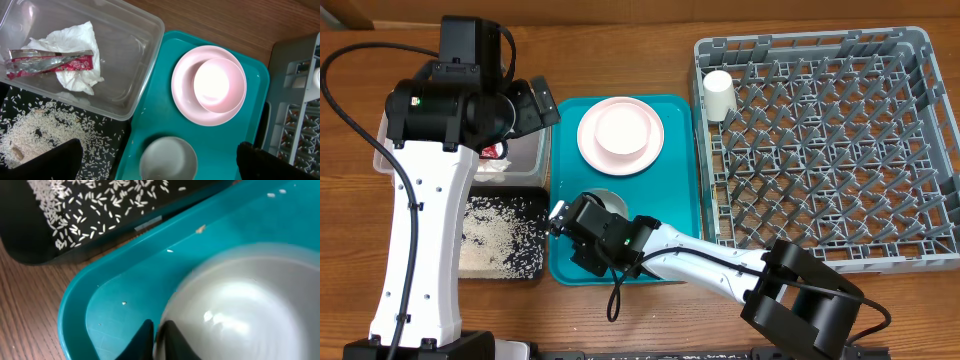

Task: Sort waste into correct bins and load items into the dishwasher
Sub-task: 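Lower the right gripper onto the grey bowl rim and grasp it, then carry the grey bowl with the right gripper into the dish rack, then set the grey bowl tilted in the rack and release it, then move the right gripper to the pink bowl on the pink plate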

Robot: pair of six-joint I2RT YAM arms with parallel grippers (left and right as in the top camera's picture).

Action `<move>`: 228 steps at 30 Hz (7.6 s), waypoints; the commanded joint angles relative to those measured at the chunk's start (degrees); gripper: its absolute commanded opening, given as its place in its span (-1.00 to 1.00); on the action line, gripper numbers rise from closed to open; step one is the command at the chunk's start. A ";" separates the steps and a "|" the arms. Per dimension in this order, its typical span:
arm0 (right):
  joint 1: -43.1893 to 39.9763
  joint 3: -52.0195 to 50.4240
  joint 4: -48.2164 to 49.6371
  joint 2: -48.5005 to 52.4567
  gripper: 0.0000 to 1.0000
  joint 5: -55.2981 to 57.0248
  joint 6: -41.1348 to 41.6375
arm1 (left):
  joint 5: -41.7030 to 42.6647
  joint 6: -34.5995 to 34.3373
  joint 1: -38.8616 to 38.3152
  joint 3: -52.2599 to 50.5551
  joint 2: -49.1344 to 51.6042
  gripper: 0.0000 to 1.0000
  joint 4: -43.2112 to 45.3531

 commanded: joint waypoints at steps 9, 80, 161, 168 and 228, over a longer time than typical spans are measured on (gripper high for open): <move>-0.11 2.45 -1.46 -6.91 -0.92 -1.22 5.20 | 0.04 1.07 0.26 0.35 0.22 1.00 0.04; -65.42 0.85 11.78 -5.55 -0.92 -73.02 19.43 | 0.04 1.07 0.26 0.35 0.22 1.00 0.04; -74.73 -9.57 36.72 -5.55 -0.42 -69.40 59.58 | 0.04 1.07 0.26 0.35 0.22 1.00 0.04; -75.32 -9.57 36.50 -5.55 -0.42 -70.55 58.03 | 0.04 1.07 0.26 0.35 0.22 1.00 0.04; -21.09 12.50 -1.07 0.68 -0.35 1.11 10.56 | 0.04 1.07 0.26 0.35 0.22 1.00 0.04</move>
